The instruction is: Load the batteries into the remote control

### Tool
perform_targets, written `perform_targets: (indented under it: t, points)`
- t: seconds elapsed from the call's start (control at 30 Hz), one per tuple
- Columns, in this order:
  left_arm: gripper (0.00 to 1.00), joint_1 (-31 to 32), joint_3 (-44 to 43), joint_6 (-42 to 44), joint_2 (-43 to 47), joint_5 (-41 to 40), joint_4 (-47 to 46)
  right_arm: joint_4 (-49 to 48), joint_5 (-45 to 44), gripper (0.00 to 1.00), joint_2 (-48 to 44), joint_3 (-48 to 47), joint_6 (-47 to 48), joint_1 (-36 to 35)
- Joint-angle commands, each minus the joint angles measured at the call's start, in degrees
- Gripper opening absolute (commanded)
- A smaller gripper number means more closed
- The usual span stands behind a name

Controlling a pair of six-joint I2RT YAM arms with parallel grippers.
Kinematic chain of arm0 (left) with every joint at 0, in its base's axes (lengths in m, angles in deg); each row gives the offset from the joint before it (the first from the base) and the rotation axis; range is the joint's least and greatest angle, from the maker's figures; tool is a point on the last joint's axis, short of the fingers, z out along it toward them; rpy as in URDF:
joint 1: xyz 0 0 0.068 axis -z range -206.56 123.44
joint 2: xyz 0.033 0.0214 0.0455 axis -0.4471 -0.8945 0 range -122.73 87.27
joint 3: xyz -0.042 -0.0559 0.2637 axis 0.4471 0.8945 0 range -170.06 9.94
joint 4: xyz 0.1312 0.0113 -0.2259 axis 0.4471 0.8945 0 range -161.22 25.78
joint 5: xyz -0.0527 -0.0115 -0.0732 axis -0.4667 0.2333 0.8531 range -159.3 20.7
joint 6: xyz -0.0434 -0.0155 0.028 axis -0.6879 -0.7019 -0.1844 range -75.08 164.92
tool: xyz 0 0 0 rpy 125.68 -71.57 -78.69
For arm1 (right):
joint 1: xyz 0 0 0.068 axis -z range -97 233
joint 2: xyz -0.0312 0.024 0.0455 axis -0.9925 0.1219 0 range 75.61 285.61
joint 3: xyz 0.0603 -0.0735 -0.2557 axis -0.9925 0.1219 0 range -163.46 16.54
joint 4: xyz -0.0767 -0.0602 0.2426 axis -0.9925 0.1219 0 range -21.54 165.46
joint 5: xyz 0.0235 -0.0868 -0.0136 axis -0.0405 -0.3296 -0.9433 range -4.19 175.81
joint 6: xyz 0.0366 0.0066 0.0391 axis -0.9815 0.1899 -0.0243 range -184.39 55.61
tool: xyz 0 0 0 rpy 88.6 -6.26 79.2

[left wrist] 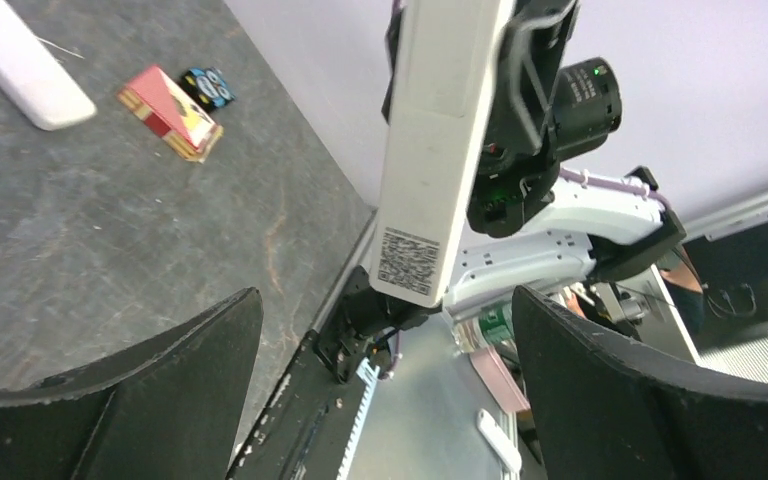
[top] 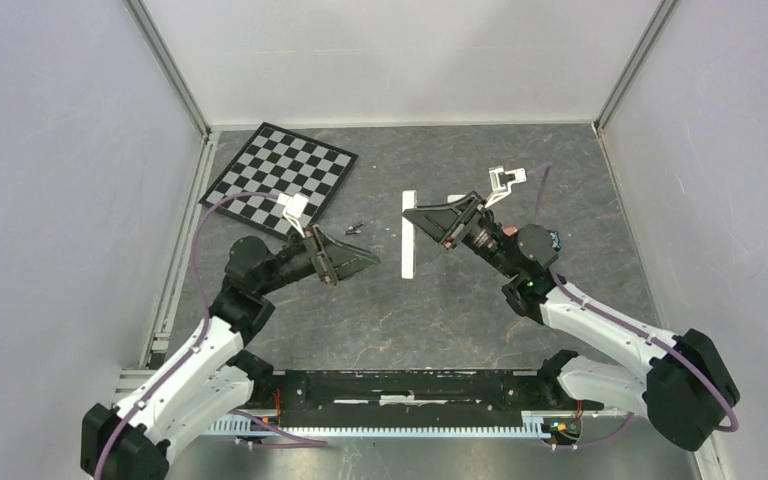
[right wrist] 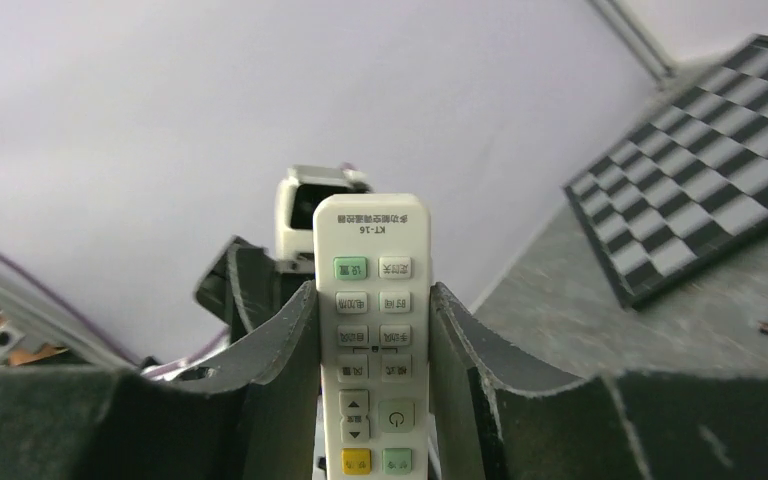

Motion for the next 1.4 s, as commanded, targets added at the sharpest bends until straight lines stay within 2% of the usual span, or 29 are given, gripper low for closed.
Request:
perform_targets:
  t: [0.0,0.1,0.2,0.3,0.33,0.63,0.7,0.73,0.77,0.8,0.87,0.9,0.97,1.03,1.17,1.23,1.37]
  points:
    - [1.00,5.44,-3.78,2.77,-3.99,-2.69,-5.37,-13.44,-0.99,0.01,1.87,-4.03,-3.86,-2.03]
    - [1.00,9.05,-5.70,1.98,-7.32,-2.07,-9.48,-15.71,-1.08,0.02,3.61,-5.14,-5.38,-2.80]
    - [1.00,10.28,-6.27,-2.28,-9.61,-0.72,-16.55,-17.65,-0.73,0.02,4.89,-5.80,-6.49,-3.38]
    - [1.00,10.65,-7.29,-3.01,-11.29,-0.30,-17.46,-18.38,-0.44,0.03,5.72,-6.32,-7.01,-3.65]
    - [0.97,10.78,-7.54,-2.81,-11.71,-0.13,-17.33,-18.89,-0.31,0.03,5.94,-6.34,-7.35,-3.77]
    - [0.50,11.17,-9.51,0.92,-13.67,4.91,-16.73,-24.59,1.37,0.06,8.56,-5.68,-12.16,-3.79]
    - [0.29,11.17,-11.05,4.53,-13.17,6.04,-13.41,-24.18,1.62,0.11,8.39,-5.36,-11.87,-3.79]
    - [0.16,11.14,-11.70,6.70,-12.69,6.25,-10.92,-23.22,1.51,0.17,7.95,-5.18,-11.26,-3.73]
    - [0.07,11.14,-12.69,10.13,-12.08,5.98,-6.69,-21.18,1.23,0.29,7.22,-5.22,-9.77,-3.70]
    - [0.02,11.14,-13.67,13.56,-11.18,4.95,-0.61,-16.77,0.85,0.54,5.97,-5.48,-6.48,-3.70]
    - [0.02,11.16,-16.90,22.95,-9.90,1.45,12.47,-4.25,-1.85,0.92,2.35,-6.80,2.64,-3.73]
    - [0.02,11.14,-18.99,27.79,-9.49,-1.06,18.17,0.80,-4.27,0.98,0.46,-7.44,7.57,-3.75]
    - [0.02,11.22,-22.81,35.90,-9.53,-5.53,30.38,12.16,-7.58,0.98,-2.43,-9.84,15.38,-3.68]
    - [0.02,11.23,-26.15,42.38,-10.06,-8.75,38.37,21.76,-9.60,0.98,-3.59,-13.71,20.99,-3.69]
    - [0.02,11.23,-31.00,55.38,-10.76,-18.89,51.60,45.19,-9.73,0.98,-0.30,-26.87,24.77,-3.74]
    - [0.02,11.23,-31.47,60.53,-10.83,-23.63,53.63,50.36,-8.14,0.98,1.26,-29.84,24.94,-3.76]
    - [0.02,11.23,-30.55,67.78,-10.82,-31.98,54.64,54.07,-6.90,0.98,2.69,-31.24,26.19,-3.74]
